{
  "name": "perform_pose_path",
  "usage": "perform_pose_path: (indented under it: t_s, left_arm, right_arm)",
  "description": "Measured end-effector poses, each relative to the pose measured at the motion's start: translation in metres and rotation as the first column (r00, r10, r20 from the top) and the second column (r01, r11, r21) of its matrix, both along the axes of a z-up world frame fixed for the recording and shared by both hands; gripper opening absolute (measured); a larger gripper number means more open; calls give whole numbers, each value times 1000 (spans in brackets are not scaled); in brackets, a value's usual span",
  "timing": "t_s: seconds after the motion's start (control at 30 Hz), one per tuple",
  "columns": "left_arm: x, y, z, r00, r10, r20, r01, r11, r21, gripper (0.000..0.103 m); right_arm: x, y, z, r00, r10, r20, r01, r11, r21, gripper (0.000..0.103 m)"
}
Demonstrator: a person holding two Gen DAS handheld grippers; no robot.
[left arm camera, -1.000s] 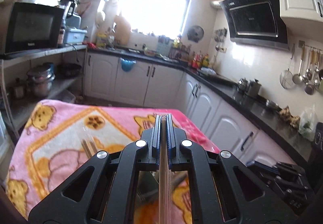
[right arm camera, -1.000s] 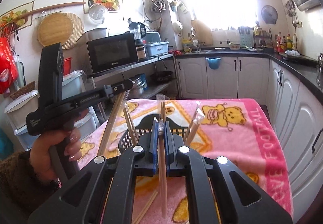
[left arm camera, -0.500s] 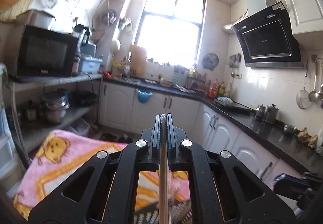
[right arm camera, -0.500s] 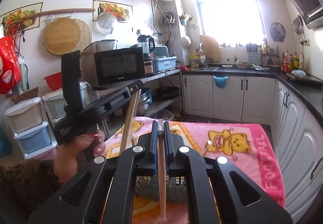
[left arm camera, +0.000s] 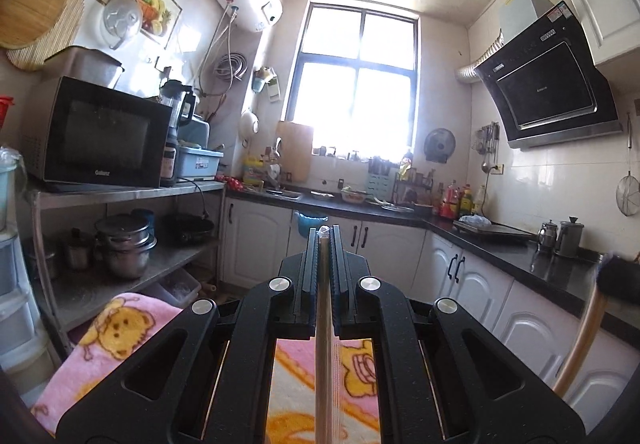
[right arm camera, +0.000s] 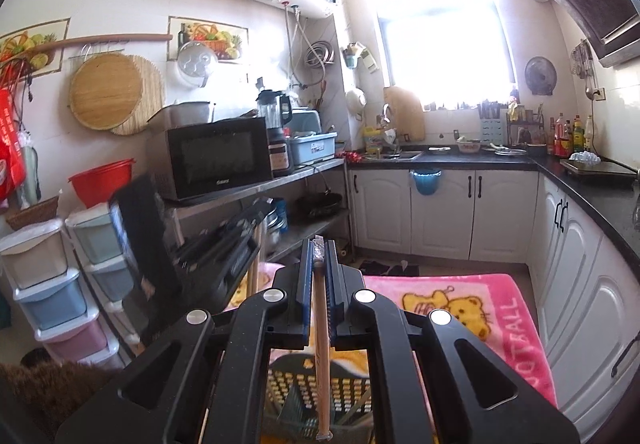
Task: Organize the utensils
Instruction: 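Lift both held chopstick pairs upright and carry them above the caddy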
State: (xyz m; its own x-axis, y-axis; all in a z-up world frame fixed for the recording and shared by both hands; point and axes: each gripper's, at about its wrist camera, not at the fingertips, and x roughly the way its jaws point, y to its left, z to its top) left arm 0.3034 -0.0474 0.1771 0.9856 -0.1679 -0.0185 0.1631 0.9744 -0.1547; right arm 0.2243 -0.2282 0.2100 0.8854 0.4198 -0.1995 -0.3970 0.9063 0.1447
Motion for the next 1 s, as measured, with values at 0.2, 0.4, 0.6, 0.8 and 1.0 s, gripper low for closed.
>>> perform_pose_path:
  t_s: [0.2,0.4,0.6,0.8,1.0]
  left_arm:
    - [4,0,-15,1000,9,11,-9,1000,8,3]
    - [6,-3,-23,1000,3,18,-3,1000,12,3]
    - [2,-8,-37,1000,-12,26,11,1000,24,3]
    - [-2,-10,-48,999,-35,20,34,999,35,3]
    - [-5,-11,-54,999,-40,35,39,998,43,3]
  right_arm:
    - [18,-6,-8,1000,-30,7,30,999,19,6]
    - [29,-6,-26,999,-41,-4,42,999,23,6]
    - [33,-2,-44,999,-47,-6,47,998,31,6]
    - [34,4,-54,999,-42,-9,42,999,28,6]
    - [33,3,-62,999,-50,-23,50,998,36,7]
